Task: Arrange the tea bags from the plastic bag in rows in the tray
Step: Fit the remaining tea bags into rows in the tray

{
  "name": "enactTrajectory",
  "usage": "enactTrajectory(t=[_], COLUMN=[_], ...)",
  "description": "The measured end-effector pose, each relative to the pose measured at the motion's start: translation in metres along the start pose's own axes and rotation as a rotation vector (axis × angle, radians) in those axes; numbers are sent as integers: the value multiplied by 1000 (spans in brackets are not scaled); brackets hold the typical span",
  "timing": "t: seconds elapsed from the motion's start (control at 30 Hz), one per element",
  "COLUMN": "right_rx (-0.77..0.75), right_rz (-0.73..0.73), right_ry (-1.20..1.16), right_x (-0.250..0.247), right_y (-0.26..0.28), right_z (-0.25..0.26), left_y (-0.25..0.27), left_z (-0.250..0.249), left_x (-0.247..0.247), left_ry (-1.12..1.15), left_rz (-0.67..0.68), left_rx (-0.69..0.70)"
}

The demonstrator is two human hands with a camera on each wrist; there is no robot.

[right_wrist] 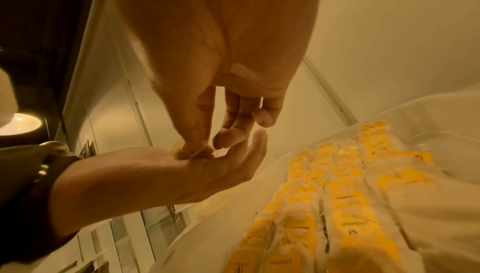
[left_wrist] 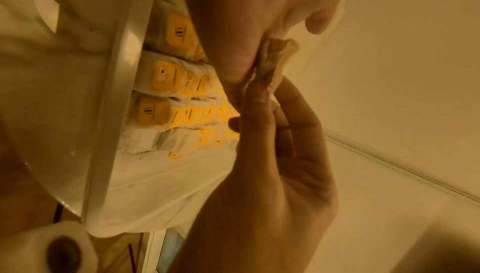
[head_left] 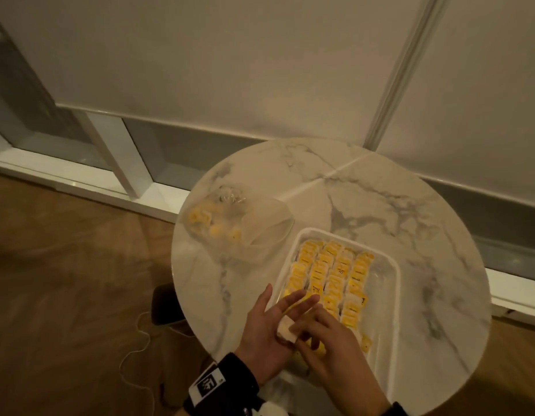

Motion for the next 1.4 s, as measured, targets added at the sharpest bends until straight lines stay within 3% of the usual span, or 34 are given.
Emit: enactTrajectory(t=[0.23, 0.4, 0.57, 0.83, 0.93, 1.03, 1.17, 1.27, 1.4], right_rx=[24, 138, 273, 377, 378, 368, 344, 355, 440], right_rz=[-72, -120, -134, -218, -219, -234, -147, -128, -117], right_ry=[-49, -96, -297, -547, -502, -376, -162, -75, -4], right_x=[-17, -33, -40, -40, -44, -57, -64, -68, -70], right_y=[-7, -9, -4, 5, 12, 22, 34, 44, 59], right_z=[-2, -17, -35, -47, -56, -64, -69, -79, -92], left_y=[-8, -4, 1, -9, -14, -17, -18, -28, -41], left_z=[-2, -18, -29, -24, -19, -17, -4, 19, 39], left_x=[-2, -2, 7, 17, 23, 35, 68, 84, 85], left_ry=[-251, -616, -861, -983, -1117, -1374, -1650, -1807, -1940], left_rz=[53, 66, 105, 62, 96, 148, 288, 418, 454], left_rx=[57, 179, 298, 386, 386, 507, 628, 560, 441])
Point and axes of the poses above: each hand's wrist, its own y-axis away from the middle knuckle, its own x-axis out of the palm, z = x × y, the point moved 8 cm from there along -y, towards the middle knuckle, and after that the axes turned 1 degree about y, right-handed, at the moved point
